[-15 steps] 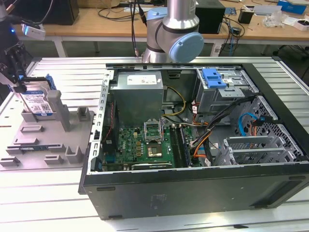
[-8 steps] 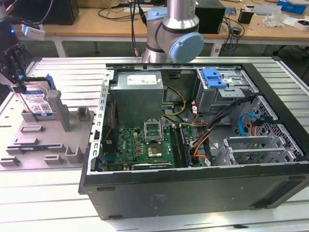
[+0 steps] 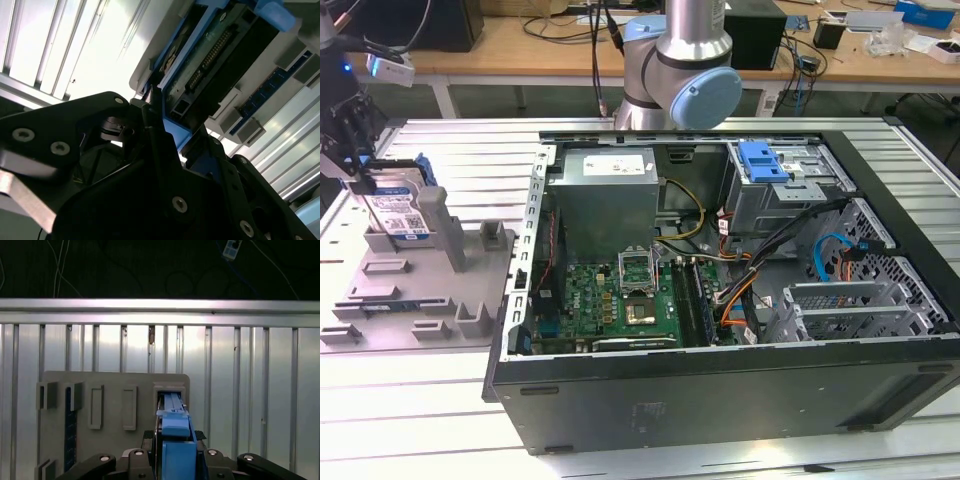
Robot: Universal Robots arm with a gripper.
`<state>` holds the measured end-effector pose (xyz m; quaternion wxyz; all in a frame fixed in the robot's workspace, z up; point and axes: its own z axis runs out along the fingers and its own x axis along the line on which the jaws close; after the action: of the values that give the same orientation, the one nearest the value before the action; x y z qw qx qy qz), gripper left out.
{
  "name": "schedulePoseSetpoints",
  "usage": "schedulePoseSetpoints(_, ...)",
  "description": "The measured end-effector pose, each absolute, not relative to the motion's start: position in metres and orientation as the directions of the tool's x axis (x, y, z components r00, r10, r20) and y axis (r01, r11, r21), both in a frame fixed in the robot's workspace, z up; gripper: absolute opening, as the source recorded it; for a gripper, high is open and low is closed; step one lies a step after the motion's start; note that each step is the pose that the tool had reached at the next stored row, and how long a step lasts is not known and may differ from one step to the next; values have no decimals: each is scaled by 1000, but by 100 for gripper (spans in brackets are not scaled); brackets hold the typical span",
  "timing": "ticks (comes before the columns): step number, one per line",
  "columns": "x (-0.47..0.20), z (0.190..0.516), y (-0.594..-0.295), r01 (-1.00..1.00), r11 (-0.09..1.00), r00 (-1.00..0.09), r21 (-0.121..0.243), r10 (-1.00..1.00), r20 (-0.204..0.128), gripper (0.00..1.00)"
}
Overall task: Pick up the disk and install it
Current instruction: 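Pick up the disk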
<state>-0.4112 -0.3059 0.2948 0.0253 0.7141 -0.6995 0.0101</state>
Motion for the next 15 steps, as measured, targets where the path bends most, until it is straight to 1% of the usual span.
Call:
schedulePoseSetpoints(14,-413,294,-306,-1000,-20,21,11,-999,50,41)
schedulePoseSetpoints(15,-413,294,-306,-1000,-20,21,11,-999,50,37)
